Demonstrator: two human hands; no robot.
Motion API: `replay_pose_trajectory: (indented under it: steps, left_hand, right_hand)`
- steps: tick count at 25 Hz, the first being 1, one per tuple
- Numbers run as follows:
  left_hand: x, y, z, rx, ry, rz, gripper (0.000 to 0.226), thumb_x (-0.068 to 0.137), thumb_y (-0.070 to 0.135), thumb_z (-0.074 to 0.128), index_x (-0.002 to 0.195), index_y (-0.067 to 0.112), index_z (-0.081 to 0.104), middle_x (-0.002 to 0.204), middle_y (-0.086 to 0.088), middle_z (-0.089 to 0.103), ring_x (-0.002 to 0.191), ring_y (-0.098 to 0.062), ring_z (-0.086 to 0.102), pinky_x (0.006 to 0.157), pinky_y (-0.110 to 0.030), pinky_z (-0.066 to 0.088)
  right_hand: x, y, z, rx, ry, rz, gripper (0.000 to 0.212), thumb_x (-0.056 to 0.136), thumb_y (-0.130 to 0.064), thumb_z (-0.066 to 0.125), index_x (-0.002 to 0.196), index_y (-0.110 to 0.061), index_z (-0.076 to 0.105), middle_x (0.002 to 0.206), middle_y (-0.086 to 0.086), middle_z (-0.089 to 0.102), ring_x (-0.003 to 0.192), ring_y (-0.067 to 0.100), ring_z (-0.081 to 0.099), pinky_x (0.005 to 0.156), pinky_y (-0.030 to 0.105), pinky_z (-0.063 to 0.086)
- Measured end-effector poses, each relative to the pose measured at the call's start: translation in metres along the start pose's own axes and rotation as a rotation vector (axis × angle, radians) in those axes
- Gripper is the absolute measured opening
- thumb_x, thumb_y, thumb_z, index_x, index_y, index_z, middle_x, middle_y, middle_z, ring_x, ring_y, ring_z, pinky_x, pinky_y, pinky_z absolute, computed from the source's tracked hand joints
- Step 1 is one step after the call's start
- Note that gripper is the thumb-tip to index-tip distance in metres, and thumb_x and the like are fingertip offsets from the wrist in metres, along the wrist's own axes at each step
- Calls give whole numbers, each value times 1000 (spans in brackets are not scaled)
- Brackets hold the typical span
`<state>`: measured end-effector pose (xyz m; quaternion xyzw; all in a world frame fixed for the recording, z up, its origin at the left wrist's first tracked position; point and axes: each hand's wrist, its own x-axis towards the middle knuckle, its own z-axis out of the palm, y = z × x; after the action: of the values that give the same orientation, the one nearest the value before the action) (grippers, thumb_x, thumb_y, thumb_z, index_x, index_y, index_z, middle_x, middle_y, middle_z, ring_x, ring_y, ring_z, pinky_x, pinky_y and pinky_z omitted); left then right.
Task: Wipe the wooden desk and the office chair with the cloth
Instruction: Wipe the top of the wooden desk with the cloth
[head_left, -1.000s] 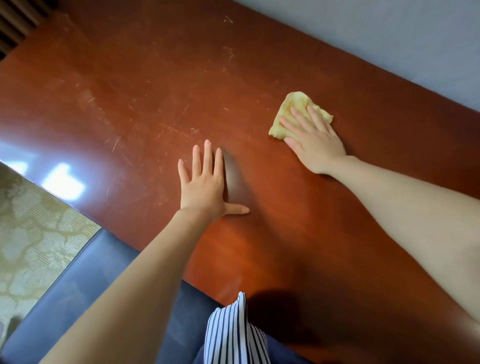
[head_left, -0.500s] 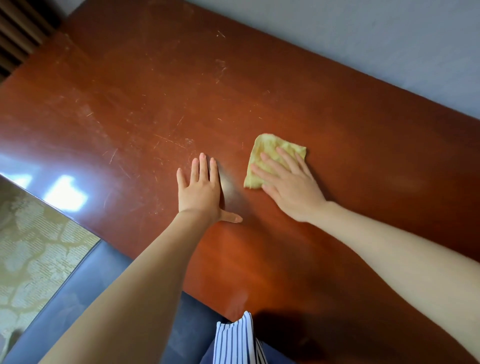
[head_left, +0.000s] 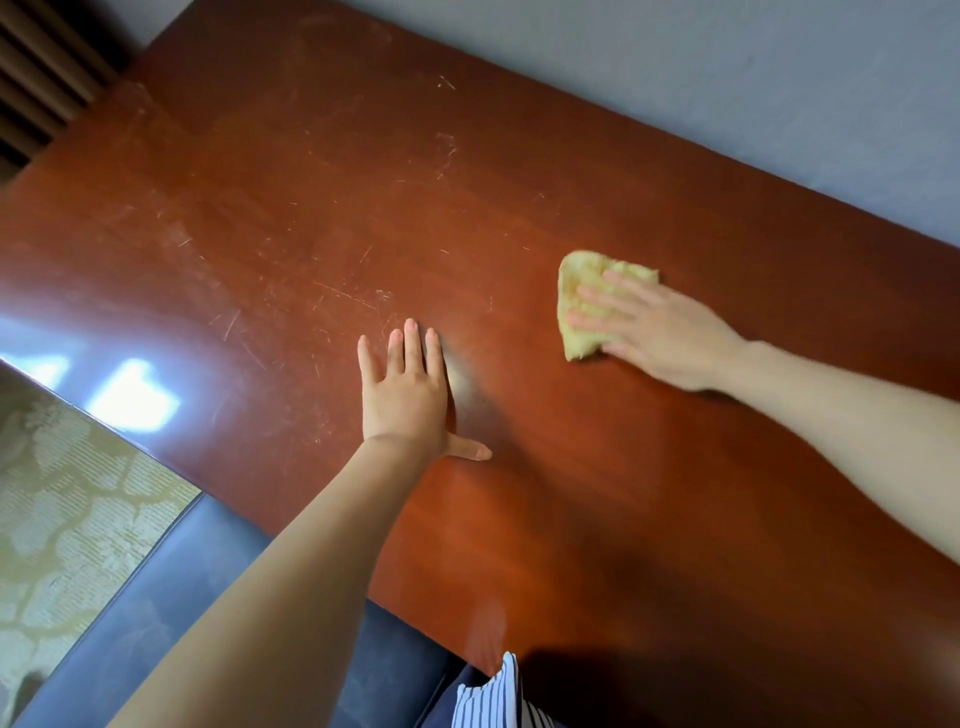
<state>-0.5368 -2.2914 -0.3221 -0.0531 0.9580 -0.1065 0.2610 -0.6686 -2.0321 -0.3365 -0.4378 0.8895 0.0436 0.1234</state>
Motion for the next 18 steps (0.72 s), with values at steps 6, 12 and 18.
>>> replay_pose_trajectory:
  steps: [6,12,18]
  left_hand:
    - [3,-1,3,-18,2,4,146,49,94,44,146,5,-18,157,-16,-15,146,-29,-7,112,-58,-5]
    - [3,1,4,-22,-2,3,146,49,92,46,145,3,-20,156,-18,-16,146,-31,-9,113,-54,-6]
    - [0,-1,-6,10,-45,-10,142,54,91,45,146,3,-18,157,-17,-15,146,-30,-8,111,-58,-8]
  right_hand:
    - [98,12,-24,284,-47,492,47,102,-43,18,148,-43,8,160,-6,-1,145,26,-12,117,44,-4]
    - [139,-44,-25,282,-9,421,46,100,-49,18,146,-49,10,159,-11,-3,144,27,-15,115,51,-7]
    - [80,-107,0,200,129,183,45,99,-47,28,144,-47,24,156,-11,21,145,24,7,116,48,1]
